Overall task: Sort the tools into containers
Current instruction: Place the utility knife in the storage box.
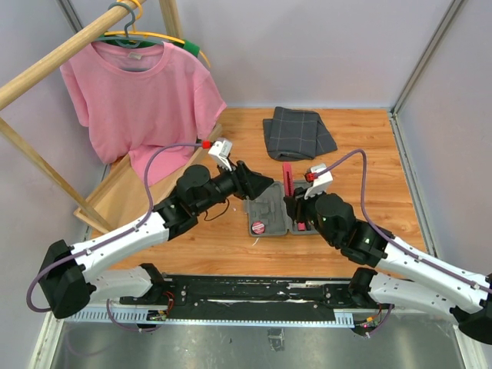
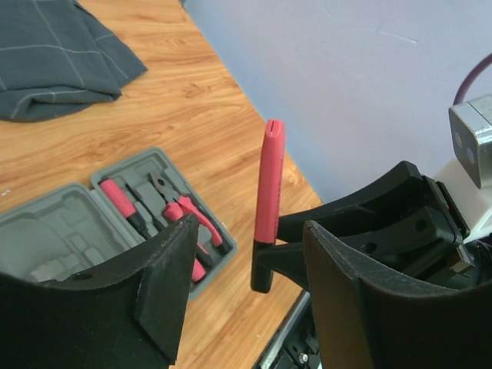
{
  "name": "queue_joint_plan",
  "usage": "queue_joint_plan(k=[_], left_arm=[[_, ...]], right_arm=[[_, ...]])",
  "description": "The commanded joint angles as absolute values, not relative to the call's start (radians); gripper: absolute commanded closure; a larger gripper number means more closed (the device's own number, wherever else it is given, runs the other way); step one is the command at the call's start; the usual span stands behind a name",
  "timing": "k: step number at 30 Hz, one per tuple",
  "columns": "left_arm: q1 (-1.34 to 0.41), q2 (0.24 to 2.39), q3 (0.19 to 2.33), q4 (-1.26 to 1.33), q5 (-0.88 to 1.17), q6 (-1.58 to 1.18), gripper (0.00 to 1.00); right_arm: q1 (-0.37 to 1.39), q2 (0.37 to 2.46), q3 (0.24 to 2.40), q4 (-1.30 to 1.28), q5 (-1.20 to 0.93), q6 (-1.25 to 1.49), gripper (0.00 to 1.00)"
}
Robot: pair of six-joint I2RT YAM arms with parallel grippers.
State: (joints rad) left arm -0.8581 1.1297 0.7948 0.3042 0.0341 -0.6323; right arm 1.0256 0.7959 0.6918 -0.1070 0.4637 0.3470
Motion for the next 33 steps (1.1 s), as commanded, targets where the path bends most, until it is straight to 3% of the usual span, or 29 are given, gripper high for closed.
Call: queue_joint_plan(k=[1, 11, 33], left_arm=[[-0.815, 1.092, 0.778, 0.302, 0.025, -0.627, 0.39], [-0.687, 1.094, 0.747, 0.26, 0.041, -0.626, 0.39], [-0.577, 1.121, 0.687, 0.229, 0.013, -0.644, 0.4]], right_arm=[[0.988, 0.81, 0.703, -0.152, 0.501, 0.409, 1.0], [0.883, 0.924, 0.743, -0.199, 0.27, 0.401, 1.0], [0.846, 1.127, 0.848, -0.382, 0.232, 0.542, 0.99]])
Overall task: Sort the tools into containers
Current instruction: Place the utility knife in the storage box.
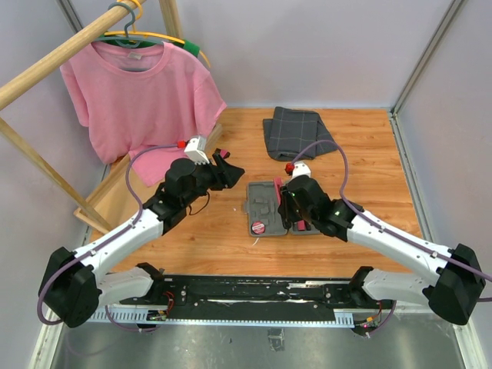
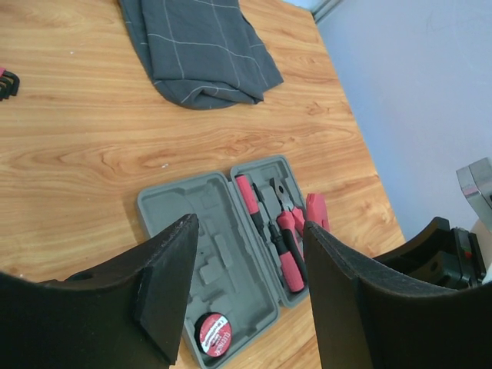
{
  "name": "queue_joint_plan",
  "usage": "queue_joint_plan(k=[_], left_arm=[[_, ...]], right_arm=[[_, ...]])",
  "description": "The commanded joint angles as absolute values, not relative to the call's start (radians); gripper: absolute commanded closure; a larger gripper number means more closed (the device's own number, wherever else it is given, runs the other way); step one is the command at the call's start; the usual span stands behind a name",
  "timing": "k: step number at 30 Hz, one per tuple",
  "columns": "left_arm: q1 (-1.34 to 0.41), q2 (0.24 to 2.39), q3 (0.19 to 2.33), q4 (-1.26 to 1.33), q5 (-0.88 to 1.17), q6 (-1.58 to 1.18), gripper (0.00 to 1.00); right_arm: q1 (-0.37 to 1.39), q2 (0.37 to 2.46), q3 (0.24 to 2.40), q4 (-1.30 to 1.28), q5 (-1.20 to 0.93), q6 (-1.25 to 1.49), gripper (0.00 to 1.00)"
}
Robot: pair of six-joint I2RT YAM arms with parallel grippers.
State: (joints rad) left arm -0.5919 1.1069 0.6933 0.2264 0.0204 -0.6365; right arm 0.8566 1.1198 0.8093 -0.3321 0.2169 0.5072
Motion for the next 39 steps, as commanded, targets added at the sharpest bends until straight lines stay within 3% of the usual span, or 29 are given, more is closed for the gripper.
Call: queue_joint_plan(k=[1, 9, 18, 35, 39], left_arm=[[-0.574, 1.123, 0.685, 0.229, 0.012, -0.644, 0.4], [-0.556, 1.155, 0.675, 0.252, 0.006, -0.63, 0.4], [-0.551, 1.208, 0.65, 0.342, 0.0, -0.579, 0.4], [-0.549, 1.341, 0.557, 0.488, 0.043, -0.537, 0.4], [-0.549, 1.426, 0.602, 0.445, 0.119, -0.547, 0.46]], right_arm=[[0.846, 1.125, 0.842, -0.376, 0.234, 0.535, 0.99], [0.84, 1.157, 0.854, -0.397, 0.232, 0.478, 0.99], [0.824, 1.14, 0.863, -0.467, 0.315, 0.595, 0.99], [0.796, 1.387, 0.973, -0.464, 0.226, 0.632, 0.98], [0.777, 1.44, 1.001, -0.454, 0.194, 0.609, 0.98]])
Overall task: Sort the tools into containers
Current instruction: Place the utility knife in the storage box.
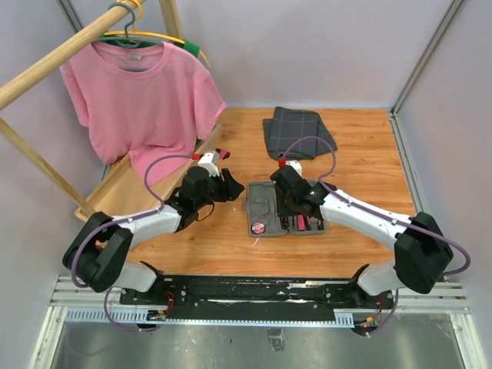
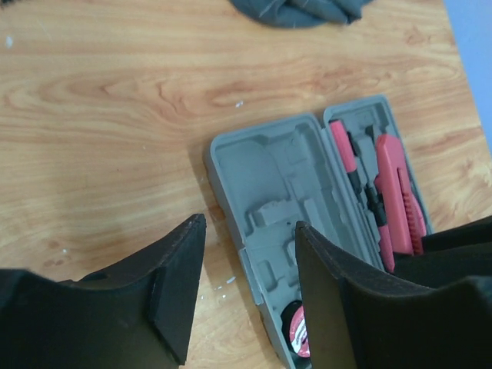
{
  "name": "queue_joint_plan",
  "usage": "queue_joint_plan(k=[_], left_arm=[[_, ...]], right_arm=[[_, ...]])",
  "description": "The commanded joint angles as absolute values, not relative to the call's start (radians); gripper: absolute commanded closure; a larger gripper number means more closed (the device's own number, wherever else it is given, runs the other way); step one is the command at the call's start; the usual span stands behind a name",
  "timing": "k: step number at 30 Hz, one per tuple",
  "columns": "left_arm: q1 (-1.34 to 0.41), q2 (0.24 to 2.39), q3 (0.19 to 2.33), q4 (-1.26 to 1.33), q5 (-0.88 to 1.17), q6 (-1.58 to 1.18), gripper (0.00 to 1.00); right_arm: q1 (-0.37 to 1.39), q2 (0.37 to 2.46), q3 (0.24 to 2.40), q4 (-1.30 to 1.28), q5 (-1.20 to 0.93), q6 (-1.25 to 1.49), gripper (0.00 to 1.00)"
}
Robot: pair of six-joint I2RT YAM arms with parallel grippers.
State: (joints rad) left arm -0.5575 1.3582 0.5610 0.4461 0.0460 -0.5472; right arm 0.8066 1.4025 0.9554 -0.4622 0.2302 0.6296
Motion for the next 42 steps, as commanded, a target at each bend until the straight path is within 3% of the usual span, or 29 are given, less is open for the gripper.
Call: queue_joint_plan(k=[1, 14, 21, 31, 42], left_arm=[[-0.549, 1.445, 0.614, 0.43, 0.135, -0.549, 0.47], [-0.549, 1.55, 0.66, 0.362, 0.281, -0.636, 0.54], [-0.549, 1.526, 0.655, 0.272, 0.182, -0.63, 0.54], [-0.551, 1.57, 0.602, 0.417, 0.298, -0.634, 0.54], [-0.551, 1.595, 0.612, 0.42, 0.311, -0.632, 0.69]], right_arm=[[0.773, 1.45, 1.006, -0.454, 0.191, 0.605, 0.98], [0.762, 1.487, 1.018, -0.458, 0.184, 0.603, 0.98], [0.762, 1.506, 1.038, -0.473, 0.178, 0.606, 0.98], [0.761, 1.509, 1.037, -0.47, 0.175, 0.612, 0.98], [0.761, 1.535, 1.045, -0.466, 0.175, 0.609, 0.96]])
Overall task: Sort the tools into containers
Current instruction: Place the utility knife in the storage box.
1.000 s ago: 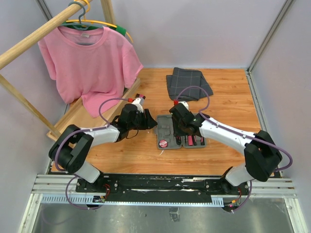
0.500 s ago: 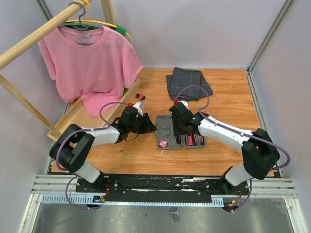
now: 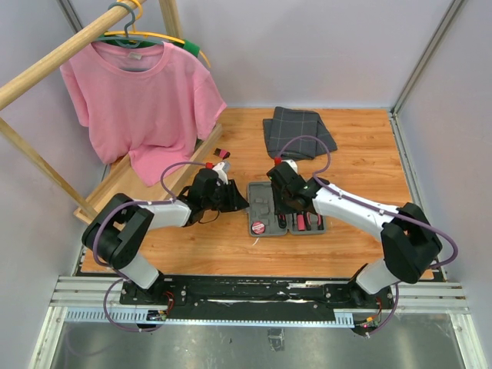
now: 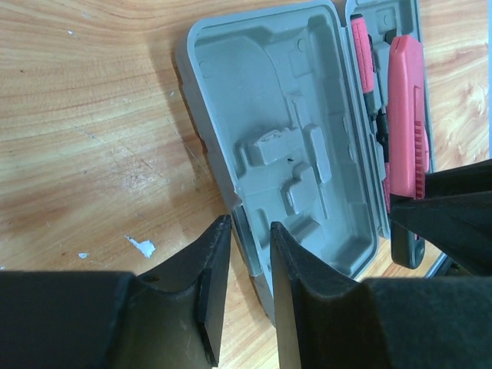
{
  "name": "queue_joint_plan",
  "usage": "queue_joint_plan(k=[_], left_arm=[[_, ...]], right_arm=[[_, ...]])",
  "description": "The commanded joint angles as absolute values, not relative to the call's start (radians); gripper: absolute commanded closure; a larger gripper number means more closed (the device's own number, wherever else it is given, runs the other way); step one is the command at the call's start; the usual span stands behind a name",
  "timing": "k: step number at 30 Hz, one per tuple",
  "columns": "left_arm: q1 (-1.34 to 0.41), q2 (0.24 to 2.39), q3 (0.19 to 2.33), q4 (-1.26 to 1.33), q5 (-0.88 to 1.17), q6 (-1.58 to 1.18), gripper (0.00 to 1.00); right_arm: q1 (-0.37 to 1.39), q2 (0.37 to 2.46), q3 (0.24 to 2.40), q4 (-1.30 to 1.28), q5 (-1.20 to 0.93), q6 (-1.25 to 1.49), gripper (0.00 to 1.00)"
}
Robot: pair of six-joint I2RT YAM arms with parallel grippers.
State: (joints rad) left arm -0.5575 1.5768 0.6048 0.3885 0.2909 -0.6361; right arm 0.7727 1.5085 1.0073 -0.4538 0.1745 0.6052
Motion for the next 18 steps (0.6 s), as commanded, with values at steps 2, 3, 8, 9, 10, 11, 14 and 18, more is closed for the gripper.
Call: queue_joint_plan(k=[2, 3, 8, 9, 10, 11, 14, 18], left_arm=[[-0.551, 1.602, 0.616, 0.42, 0.313, -0.632, 0.74], [-0.551, 1.605, 0.617, 0.42, 0.315, -0.632, 0.77], [-0.551, 1.611, 0.618, 0.42, 0.318, -0.631, 0.89], [-0.551, 1.611, 0.619, 0.42, 0.316, -0.632, 0.91], [-0.551, 1.61, 0.618, 0.42, 0.315, -0.632, 0.92], [-0.551, 1.61, 0.618, 0.42, 0.313, -0.633, 0.92], [-0.551, 1.613, 0.62, 0.421, 0.316, -0.633, 0.94], [-0.551, 1.616, 0.621, 0.42, 0.319, -0.635, 0.96]], right_arm=[[0.761, 1.545, 1.047, -0.466, 0.178, 0.614, 0.96], [0.762, 1.551, 1.048, -0.466, 0.185, 0.62, 0.96], [0.761, 1.569, 1.055, -0.465, 0.201, 0.638, 0.95], [0.762, 1.574, 1.058, -0.465, 0.202, 0.638, 0.95], [0.761, 1.578, 1.062, -0.465, 0.202, 0.639, 0.95], [0.762, 1.585, 1.065, -0.464, 0.201, 0.639, 0.95], [0.761, 1.601, 1.073, -0.462, 0.197, 0.64, 0.94], [0.761, 1.615, 1.071, -0.462, 0.201, 0.651, 0.92]])
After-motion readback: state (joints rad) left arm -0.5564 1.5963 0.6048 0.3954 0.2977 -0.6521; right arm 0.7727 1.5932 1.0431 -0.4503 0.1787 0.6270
